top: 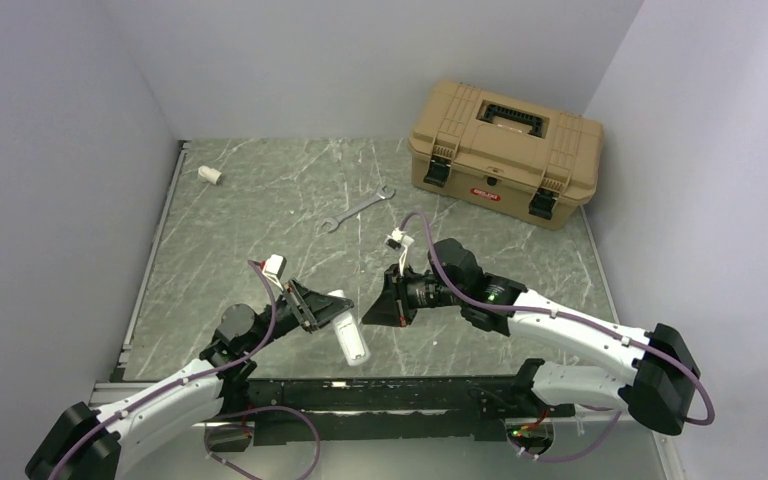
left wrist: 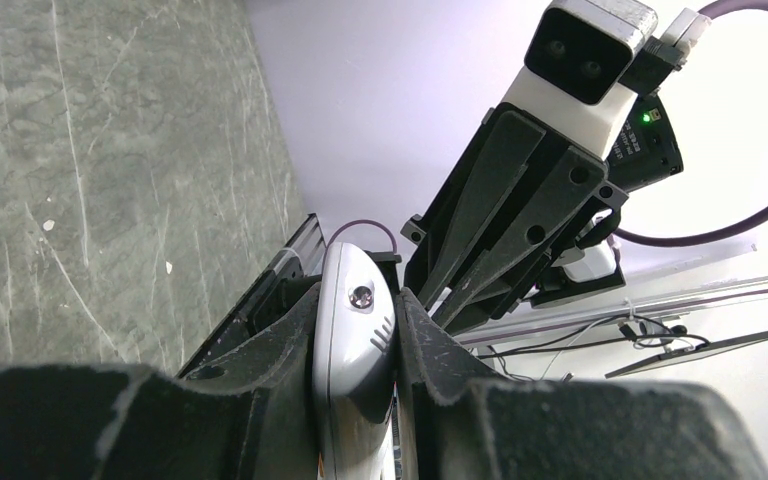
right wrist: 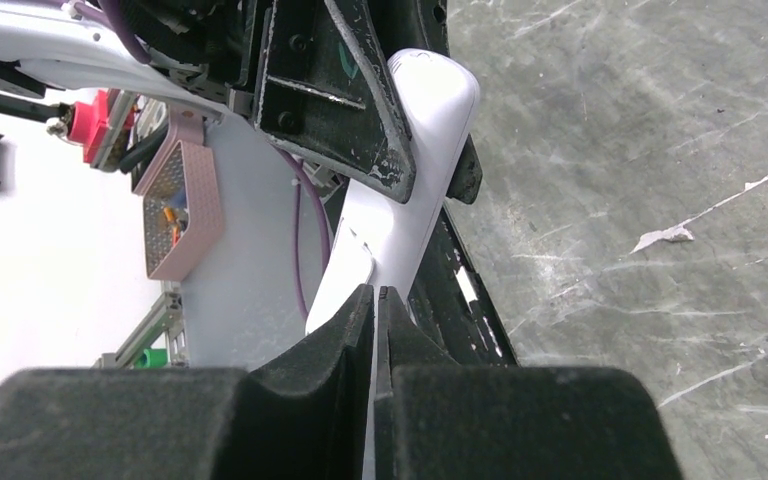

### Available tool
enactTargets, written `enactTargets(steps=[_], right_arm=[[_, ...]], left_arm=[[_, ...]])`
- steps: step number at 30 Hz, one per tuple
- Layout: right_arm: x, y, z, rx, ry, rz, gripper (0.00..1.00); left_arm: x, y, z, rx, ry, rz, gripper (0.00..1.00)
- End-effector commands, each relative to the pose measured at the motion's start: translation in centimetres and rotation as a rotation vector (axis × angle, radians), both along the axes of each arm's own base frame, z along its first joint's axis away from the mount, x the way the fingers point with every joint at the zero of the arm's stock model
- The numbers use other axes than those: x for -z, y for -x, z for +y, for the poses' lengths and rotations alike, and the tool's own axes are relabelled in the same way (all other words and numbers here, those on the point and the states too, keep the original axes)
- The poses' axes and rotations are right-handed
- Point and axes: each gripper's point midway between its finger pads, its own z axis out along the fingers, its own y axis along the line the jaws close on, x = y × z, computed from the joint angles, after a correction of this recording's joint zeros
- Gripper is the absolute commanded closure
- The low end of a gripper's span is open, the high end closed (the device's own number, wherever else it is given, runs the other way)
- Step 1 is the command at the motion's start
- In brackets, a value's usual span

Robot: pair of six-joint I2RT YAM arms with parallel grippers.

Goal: Load the batteries into the remote control

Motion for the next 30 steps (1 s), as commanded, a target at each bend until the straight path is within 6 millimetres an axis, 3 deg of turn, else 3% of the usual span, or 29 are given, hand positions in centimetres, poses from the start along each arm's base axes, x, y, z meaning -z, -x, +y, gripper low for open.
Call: enactTargets(steps=[1, 30], right_arm=[[-1.6, -0.1, 0.8, -0.017, -0.064, -0.021, 0.93], [-0.4, 0.2, 1.2, -0.048, -0.046, 0.018, 0.98]], left_arm=[[0.8, 0.8, 0.2, 0.020, 0.002, -0.023, 1.00], [0.5, 0.8, 0.1, 0.021, 0.014, -0.025, 1.00]])
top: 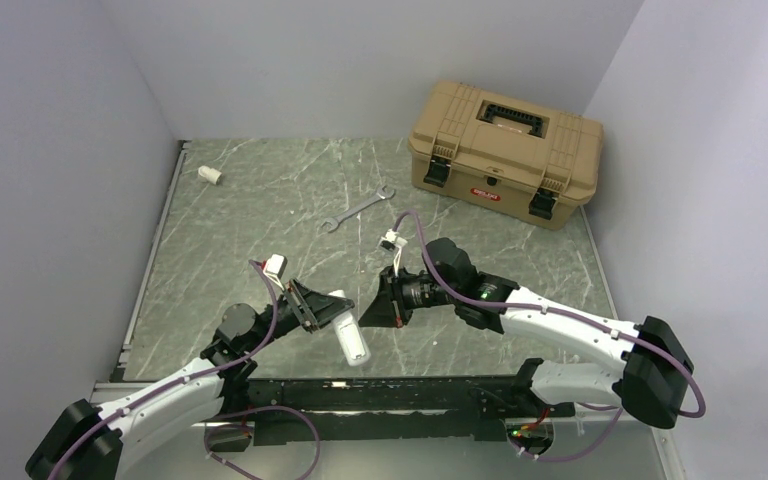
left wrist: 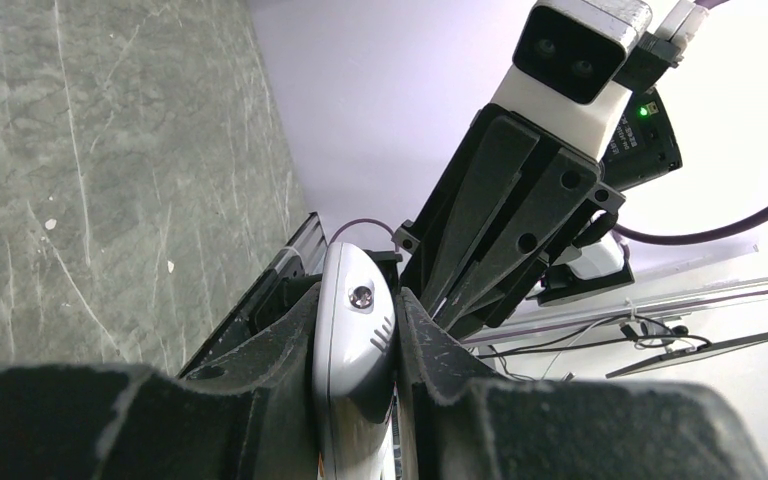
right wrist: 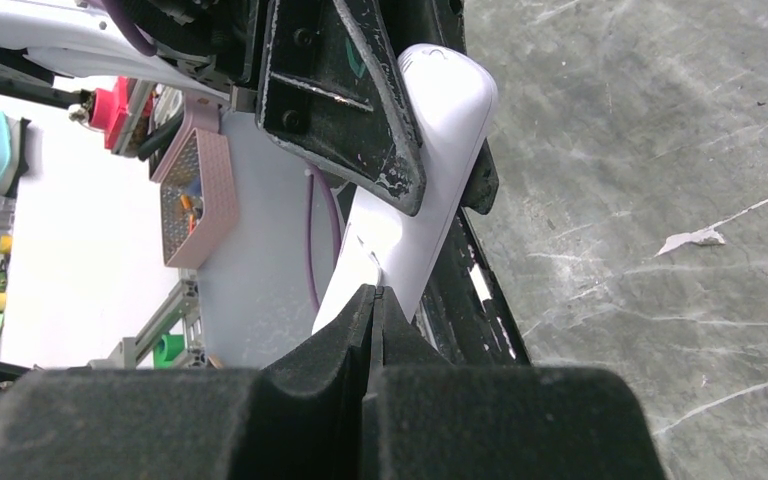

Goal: Load the batteries into the remote control

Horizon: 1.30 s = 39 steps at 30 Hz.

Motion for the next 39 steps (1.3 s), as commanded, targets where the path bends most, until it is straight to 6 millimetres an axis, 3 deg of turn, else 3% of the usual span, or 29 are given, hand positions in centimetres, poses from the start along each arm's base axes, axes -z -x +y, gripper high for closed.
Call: enactTargets(steps=[1, 39], right_arm=[[-0.94, -0.13, 0.49, -0.010, -0.040, -0.017, 0.98], [-1.37, 0.33, 1.20, -0.046, -0.068, 0.009, 0.98]], left_arm=[[0.38, 0.79, 0.24, 0.018, 0.017, -0.027, 1.00], [0.70, 0.80, 0.30, 0.016, 0.015, -0.021, 1.00]])
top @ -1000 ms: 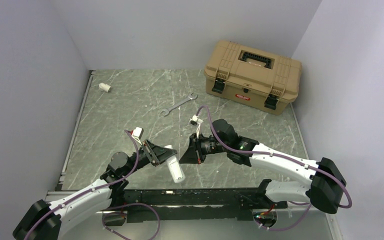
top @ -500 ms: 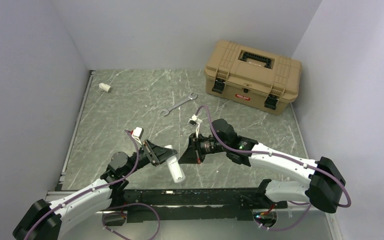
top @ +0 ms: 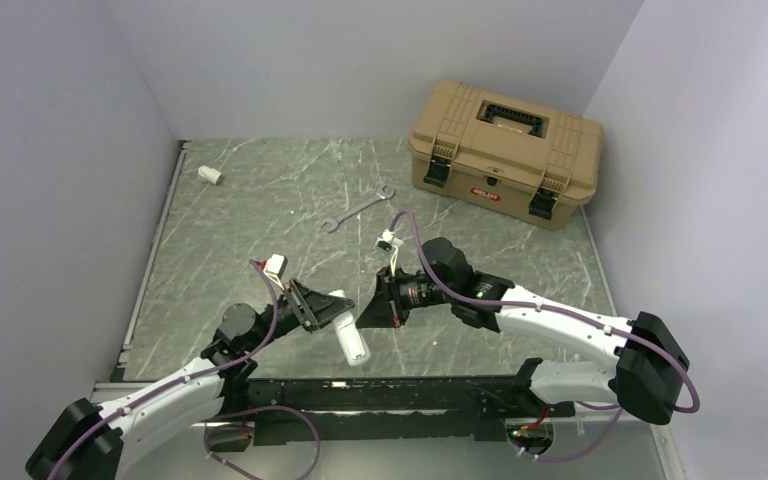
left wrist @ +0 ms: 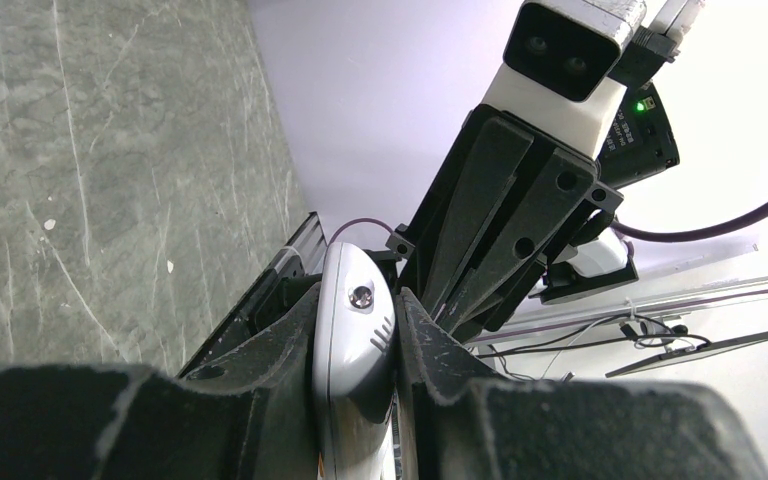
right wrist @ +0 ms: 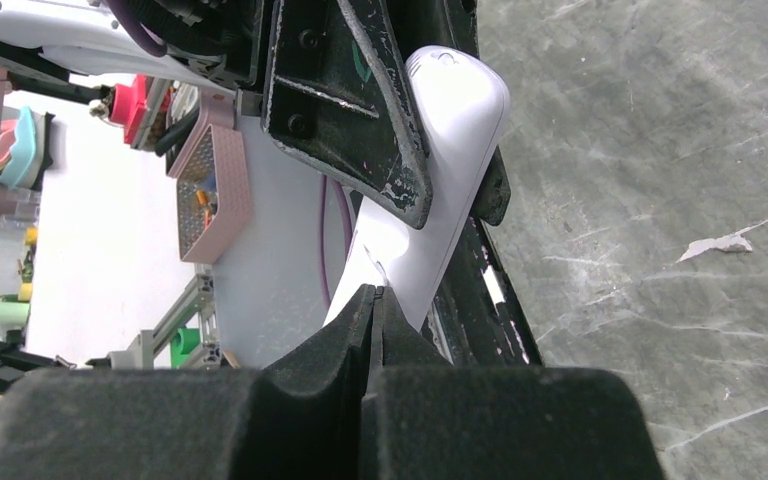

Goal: Load the batteries into the remote control

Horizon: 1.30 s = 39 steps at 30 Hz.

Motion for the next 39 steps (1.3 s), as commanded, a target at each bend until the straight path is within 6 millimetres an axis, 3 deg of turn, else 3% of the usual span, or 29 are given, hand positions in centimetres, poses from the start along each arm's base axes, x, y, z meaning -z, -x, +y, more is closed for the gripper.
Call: enactTargets(steps=[1, 39], right_arm=[[-1.47, 0.08, 0.67, -0.023, -0.057, -0.021, 0.98], [-1.57, -0.01, 0.93, -0.024, -0.053, -0.027, 0.98]], left_arm=[[0.76, 0.86, 0.31, 0.017, 0.013, -0.019, 1.00], [0.81, 0.79, 0.34, 0.013, 0.016, -0.015, 1.00]])
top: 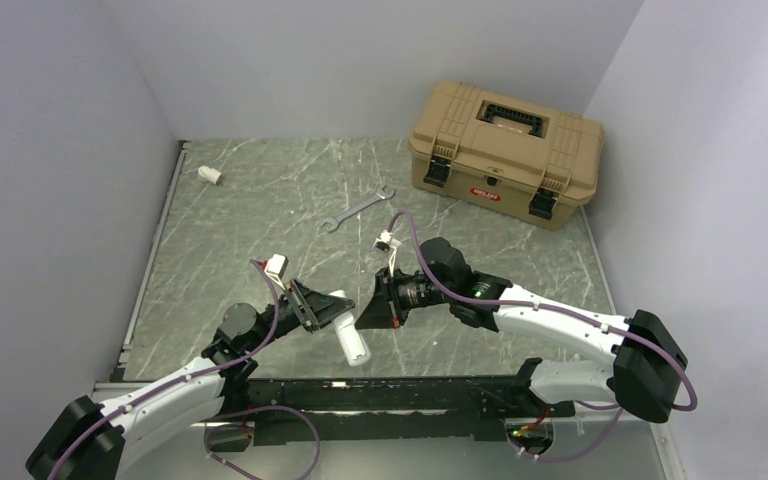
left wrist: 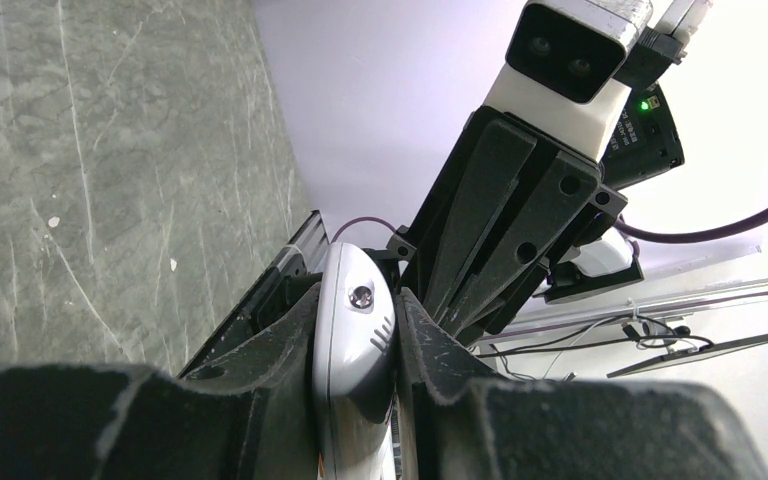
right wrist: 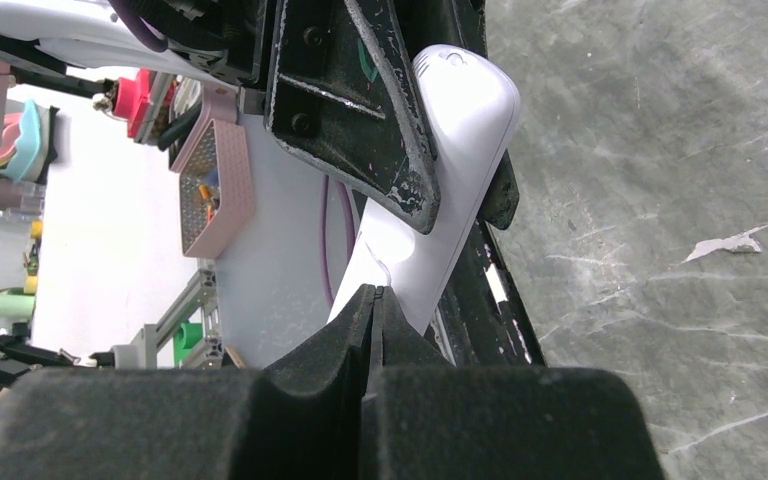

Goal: Load the batteries into the remote control

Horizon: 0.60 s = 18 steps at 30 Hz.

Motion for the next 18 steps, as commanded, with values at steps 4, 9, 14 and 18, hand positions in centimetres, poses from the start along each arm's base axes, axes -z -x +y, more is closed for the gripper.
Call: enactTargets(steps=[4, 9, 14, 18], right_arm=[[-1.72, -0.26, 0.76, -0.008, -0.052, -0.033, 0.98], [-1.90, -0.27, 0.86, -0.009, -0.057, -0.036, 0.98], [-1.95, -0.33, 0.92, -0.008, -0.058, -0.038, 0.98], [-2.02, -0.40, 1.02, -0.011, -0.059, -0.039, 0.98]], left_arm=[[0.46, 0.82, 0.44, 0.010, 0.023, -0.024, 1.00], [0.56, 0.83, 0.49, 0.008, 0.019, -0.023, 1.00], [0.61, 0.84, 0.44, 0.010, 0.018, -0.021, 1.00], [0.59, 0.85, 0.42, 0.012, 0.022, -0.020, 1.00]])
